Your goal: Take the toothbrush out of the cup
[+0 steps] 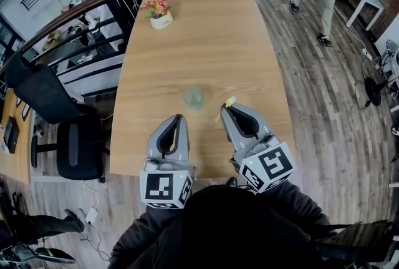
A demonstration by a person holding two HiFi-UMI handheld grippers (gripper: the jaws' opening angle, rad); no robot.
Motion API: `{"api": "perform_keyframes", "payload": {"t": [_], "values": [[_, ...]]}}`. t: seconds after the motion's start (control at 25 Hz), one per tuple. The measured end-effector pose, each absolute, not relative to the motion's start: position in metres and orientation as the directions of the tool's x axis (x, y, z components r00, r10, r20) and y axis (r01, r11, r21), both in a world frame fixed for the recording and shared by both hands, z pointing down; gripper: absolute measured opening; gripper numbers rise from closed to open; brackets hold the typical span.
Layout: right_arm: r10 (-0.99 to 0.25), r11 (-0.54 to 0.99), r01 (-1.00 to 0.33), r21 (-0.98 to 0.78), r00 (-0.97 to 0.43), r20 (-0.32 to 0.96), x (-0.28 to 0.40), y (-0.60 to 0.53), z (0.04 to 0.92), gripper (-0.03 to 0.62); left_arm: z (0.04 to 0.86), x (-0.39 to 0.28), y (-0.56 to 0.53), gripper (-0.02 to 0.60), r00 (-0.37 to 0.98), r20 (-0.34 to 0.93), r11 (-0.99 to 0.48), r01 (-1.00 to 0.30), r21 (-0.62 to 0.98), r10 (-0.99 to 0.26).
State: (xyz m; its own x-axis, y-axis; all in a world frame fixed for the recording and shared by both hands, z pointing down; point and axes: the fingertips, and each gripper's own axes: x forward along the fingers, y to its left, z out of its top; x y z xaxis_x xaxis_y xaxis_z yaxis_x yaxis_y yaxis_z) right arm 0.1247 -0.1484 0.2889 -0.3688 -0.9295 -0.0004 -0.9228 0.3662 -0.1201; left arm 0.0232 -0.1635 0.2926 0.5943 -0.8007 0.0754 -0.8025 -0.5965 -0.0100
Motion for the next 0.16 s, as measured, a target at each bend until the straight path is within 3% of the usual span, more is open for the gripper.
{"api": "perform_keyframes", "payload": {"t": [0.16], "values": [[-0.928, 0.371, -0.92, -0.127, -0.374, 0.0, 0.1278, -0.1513, 0.2919, 0.015, 0.2953, 0.0259, -0.1655, 0.009, 0.591, 0.077, -0.593, -0.805, -0.008, -0.803]]}}
